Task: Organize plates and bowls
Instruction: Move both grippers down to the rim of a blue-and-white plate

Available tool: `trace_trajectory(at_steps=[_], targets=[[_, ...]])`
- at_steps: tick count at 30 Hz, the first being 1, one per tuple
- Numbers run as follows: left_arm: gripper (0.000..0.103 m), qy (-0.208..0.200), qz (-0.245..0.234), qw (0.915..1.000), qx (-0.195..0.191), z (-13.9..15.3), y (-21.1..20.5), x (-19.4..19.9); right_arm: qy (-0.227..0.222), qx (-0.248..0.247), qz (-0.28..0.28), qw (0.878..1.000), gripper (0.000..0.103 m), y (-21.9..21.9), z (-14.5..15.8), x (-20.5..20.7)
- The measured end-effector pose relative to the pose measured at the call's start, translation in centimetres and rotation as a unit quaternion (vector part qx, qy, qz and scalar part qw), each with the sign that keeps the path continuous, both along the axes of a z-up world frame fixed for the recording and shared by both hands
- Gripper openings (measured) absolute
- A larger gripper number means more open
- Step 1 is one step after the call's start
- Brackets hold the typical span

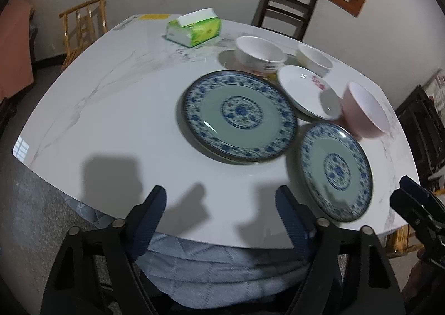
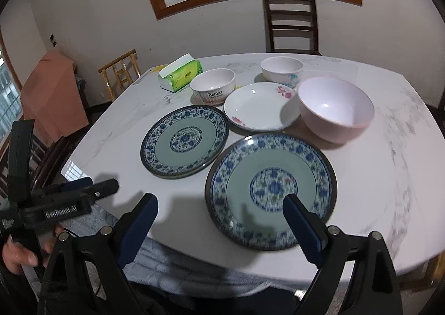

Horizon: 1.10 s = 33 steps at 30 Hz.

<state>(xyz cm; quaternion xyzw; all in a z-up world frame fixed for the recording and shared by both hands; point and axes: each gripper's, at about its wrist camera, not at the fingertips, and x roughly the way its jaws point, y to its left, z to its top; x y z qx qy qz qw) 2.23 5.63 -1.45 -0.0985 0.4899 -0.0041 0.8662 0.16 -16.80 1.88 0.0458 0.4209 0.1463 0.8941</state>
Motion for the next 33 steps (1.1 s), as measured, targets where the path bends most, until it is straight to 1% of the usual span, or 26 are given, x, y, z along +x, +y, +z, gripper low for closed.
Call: trace_trajectory(at_steps=[1,3,5,8,10,11,12,13,14,16,18,22,25,28,30,33], targets=[[0.073,0.002,0.002,1.0000,-0.004,-0.1,0.6,0.5,0.003,0.003,0.005,1.000,0.089,0.1,-0.1,0.6],[0.073,0.009,0.008,0.9998,-0.013,-0.5,1.9,1.3,0.011,0.017,0.023,1.000,0.085,0.4,-0.3,2.0],[0.072,0.014,0.012,0.9995,-0.024,-0.8,3.0,2.1,0.025,0.027,0.034,0.999,0.078,0.6,-0.6,3.5],[0.072,0.032,0.026,0.9973,-0.060,-1.4,5.1,3.5,0.045,0.043,0.048,0.997,0.071,0.9,-1.2,5.9],[0.067,0.040,0.040,0.9945,-0.089,-1.7,6.5,4.6,0.059,0.051,0.051,0.996,0.059,1.1,-1.6,7.7],[0.065,0.043,0.045,0.9935,-0.096,-1.9,7.0,5.1,0.065,0.056,0.055,0.995,0.055,1.1,-1.7,8.4],[0.063,0.043,0.049,0.9924,-0.105,-2.0,7.5,5.6,0.074,0.063,0.060,0.993,0.046,1.3,-2.0,9.5],[0.062,0.047,0.052,0.9913,-0.111,-2.1,8.0,6.2,0.081,0.066,0.061,0.993,0.043,1.3,-2.2,10.2],[0.060,0.051,0.055,0.9903,-0.117,-2.3,8.3,6.7,0.089,0.069,0.061,0.992,0.043,1.5,-2.4,11.0],[0.060,0.053,0.050,0.9878,-0.138,-2.6,8.9,7.8,0.102,0.079,0.063,0.990,0.040,1.7,-3.0,12.7],[0.060,0.057,0.051,0.9860,-0.148,-2.9,9.2,8.7,0.113,0.077,0.057,0.989,0.040,1.9,-3.6,14.2],[0.060,0.053,0.039,0.9844,-0.163,-3.3,9.3,10.0,0.130,0.073,0.055,0.987,0.038,2.5,-5.1,16.8],[0.060,0.059,0.034,0.9806,-0.184,-3.9,9.5,11.0,0.148,0.077,0.055,0.984,0.038,2.8,-6.1,18.2],[0.060,0.063,0.032,0.9810,-0.181,-4.4,9.4,11.6,0.158,0.073,0.057,0.983,0.033,3.0,-7.1,19.1],[0.057,0.066,0.027,0.9824,-0.172,-4.7,9.2,12.1,0.164,0.071,0.058,0.982,0.033,3.3,-7.7,19.8],[0.055,0.068,0.017,0.9827,-0.171,-5.1,9.0,12.6,0.167,0.067,0.063,0.982,0.032,3.6,-8.2,20.4]])
